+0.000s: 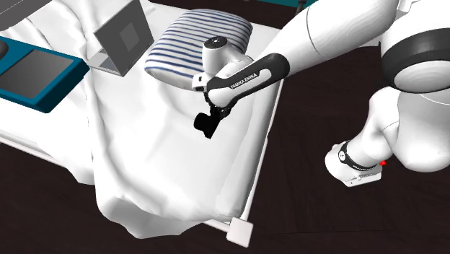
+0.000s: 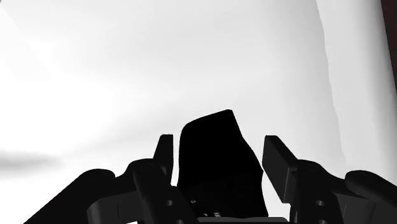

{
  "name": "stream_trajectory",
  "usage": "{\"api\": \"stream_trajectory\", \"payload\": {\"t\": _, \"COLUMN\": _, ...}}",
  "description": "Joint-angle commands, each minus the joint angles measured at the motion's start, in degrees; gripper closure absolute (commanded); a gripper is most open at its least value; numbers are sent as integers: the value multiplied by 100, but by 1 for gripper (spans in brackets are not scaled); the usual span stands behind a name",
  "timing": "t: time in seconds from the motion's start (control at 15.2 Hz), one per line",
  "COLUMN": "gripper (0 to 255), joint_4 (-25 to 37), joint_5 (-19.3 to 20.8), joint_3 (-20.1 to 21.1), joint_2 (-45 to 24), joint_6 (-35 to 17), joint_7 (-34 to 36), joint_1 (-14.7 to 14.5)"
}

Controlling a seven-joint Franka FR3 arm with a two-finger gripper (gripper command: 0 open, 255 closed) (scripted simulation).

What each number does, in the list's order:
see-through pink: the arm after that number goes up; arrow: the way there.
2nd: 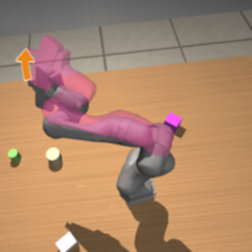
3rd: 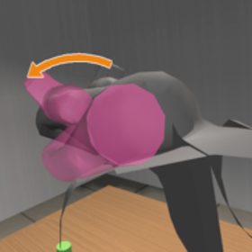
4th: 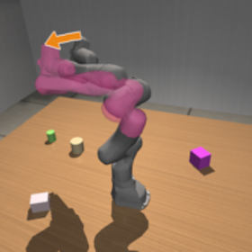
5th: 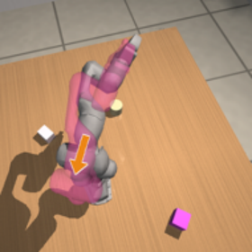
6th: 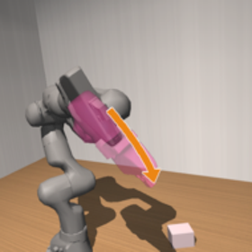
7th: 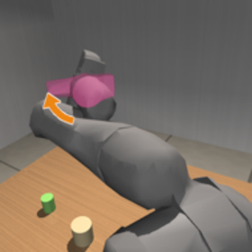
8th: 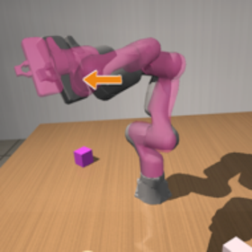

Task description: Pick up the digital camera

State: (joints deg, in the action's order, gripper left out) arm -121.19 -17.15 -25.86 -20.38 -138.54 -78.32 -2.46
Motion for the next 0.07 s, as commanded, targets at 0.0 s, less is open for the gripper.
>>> {"api": "stream_trajectory", "payload": {"t": 0.0, "gripper": 255, "joint_4": 1, "joint_5": 34, "joint_3": -20, "joint_2": 46, "joint_6": 40, "joint_7": 23, "joint_1": -13}}
